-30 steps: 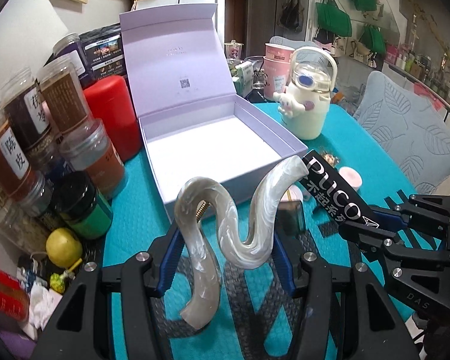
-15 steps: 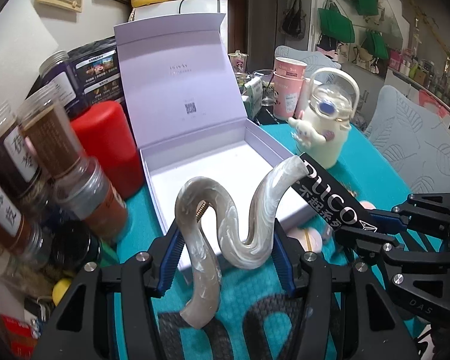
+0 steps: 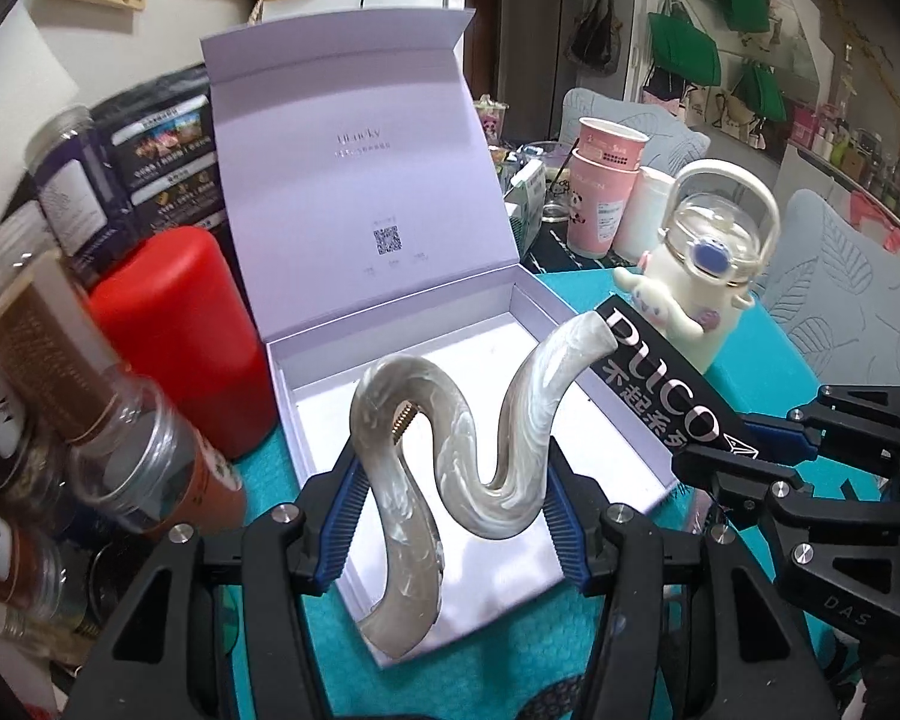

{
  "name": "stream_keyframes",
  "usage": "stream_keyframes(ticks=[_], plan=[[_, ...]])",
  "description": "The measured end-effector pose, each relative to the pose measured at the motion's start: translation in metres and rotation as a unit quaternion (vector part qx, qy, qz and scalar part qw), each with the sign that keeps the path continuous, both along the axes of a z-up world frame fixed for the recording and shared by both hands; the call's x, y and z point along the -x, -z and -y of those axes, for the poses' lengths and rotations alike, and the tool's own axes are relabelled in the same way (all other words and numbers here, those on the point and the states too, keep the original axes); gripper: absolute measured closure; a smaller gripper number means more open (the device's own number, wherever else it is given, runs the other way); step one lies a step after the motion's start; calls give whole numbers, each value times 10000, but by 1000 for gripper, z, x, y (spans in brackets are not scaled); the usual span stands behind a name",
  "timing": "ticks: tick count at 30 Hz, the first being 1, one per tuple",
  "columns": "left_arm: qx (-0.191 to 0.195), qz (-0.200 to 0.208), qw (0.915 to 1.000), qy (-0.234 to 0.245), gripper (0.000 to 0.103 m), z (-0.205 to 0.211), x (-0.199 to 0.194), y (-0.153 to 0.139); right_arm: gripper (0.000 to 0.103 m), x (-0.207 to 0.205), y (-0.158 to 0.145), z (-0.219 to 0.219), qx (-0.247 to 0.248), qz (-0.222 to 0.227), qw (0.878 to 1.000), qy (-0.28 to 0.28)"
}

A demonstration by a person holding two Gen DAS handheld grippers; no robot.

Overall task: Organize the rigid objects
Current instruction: 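Carry the clip into the lavender box with the left tool while the right tool carries the PUCO box, then open the left tool to drop the clip in the box while the right tool releases the PUCO box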

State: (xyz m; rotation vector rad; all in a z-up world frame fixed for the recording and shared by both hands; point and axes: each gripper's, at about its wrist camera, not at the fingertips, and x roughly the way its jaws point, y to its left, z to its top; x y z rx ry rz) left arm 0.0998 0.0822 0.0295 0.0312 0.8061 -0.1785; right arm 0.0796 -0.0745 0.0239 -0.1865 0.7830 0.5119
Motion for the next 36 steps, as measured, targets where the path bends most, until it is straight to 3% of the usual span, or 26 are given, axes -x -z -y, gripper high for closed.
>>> stream_keyframes(ticks=[18, 36], plan=[[-260, -486, 9975, -439, 49, -13, -75, 35, 85, -77, 25, -13, 120, -304, 9995, -40], [-627, -1062, 9895, -757, 49, -6, -123, 78, 85, -120, 58, -30, 340, -631, 9974, -39]])
